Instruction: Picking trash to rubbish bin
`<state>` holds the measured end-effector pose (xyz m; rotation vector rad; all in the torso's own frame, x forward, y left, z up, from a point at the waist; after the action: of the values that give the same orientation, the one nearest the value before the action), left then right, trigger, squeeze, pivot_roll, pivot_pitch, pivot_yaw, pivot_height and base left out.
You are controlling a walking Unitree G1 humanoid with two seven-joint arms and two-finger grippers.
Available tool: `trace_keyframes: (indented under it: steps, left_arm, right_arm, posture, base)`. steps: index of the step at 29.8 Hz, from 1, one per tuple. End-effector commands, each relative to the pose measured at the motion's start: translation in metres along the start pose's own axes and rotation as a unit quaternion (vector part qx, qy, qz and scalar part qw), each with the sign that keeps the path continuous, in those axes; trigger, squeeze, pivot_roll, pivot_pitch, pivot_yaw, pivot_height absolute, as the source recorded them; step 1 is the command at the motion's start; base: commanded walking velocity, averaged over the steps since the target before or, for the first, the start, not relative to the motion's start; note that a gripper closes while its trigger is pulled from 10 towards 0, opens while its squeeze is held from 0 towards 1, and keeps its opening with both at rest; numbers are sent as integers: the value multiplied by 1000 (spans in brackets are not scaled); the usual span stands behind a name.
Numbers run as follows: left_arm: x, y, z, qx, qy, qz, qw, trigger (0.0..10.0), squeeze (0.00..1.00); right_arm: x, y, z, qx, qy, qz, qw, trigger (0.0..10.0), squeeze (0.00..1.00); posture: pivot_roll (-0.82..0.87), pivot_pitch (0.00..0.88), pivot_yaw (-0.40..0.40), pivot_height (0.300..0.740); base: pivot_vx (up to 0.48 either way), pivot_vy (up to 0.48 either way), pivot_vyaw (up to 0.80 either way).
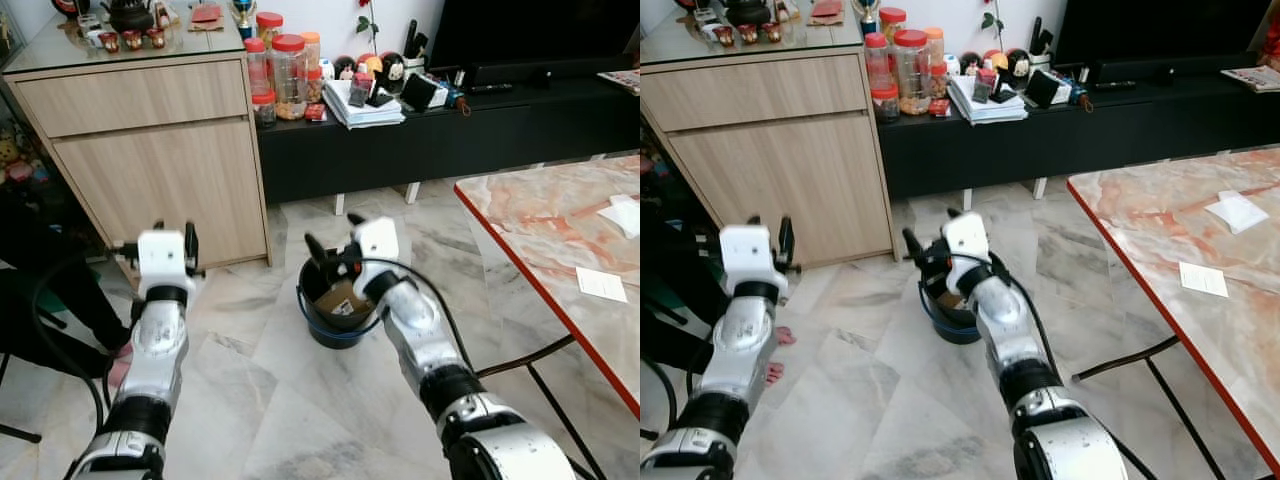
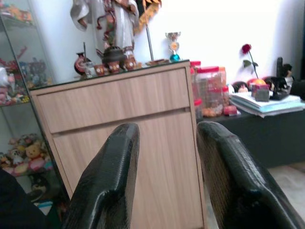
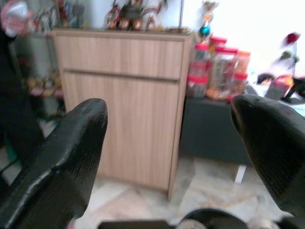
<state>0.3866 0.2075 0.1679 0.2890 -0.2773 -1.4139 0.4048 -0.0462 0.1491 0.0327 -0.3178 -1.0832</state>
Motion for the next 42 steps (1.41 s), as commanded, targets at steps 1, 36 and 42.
trace_keyframes:
  steps: [1, 36, 42]
  left_arm:
    - [-1, 4, -4, -13, 10, 13, 1000, 10000, 0]
    - [-22, -15, -32, -77, 25, -21, 996, 10000, 0]
    - [-23, -17, -34, -84, 34, -32, 995, 10000, 0]
  right_arm:
    - [10, 4, 8, 10, 10, -32, 999, 10000, 0]
    - [91, -43, -34, -72, -18, -197, 978, 10000, 0]
    - [84, -46, -41, -83, -27, -180, 980, 10000, 0]
  posture:
    - [-24, 0, -5, 740]
    - [-18, 0, 28, 740]
    - [-13, 0, 23, 740]
  base:
    - [0, 0, 0]
    - [0, 0, 0]
    - [0, 0, 0]
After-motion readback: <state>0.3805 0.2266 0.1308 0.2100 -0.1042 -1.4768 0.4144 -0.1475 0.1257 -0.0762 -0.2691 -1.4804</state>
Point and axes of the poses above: a point about 5 cm out from each wrist's last joint towards the gripper, its own y axis pointing out of the wrist towards the gripper, its own z axis along the axis of the wrist's last joint, x = y × z, the point moved 5 cm from there along y, pointing out of the wrist towards the gripper, and after that the axes turned 10 degrees about -y, right-handed, at the moved point
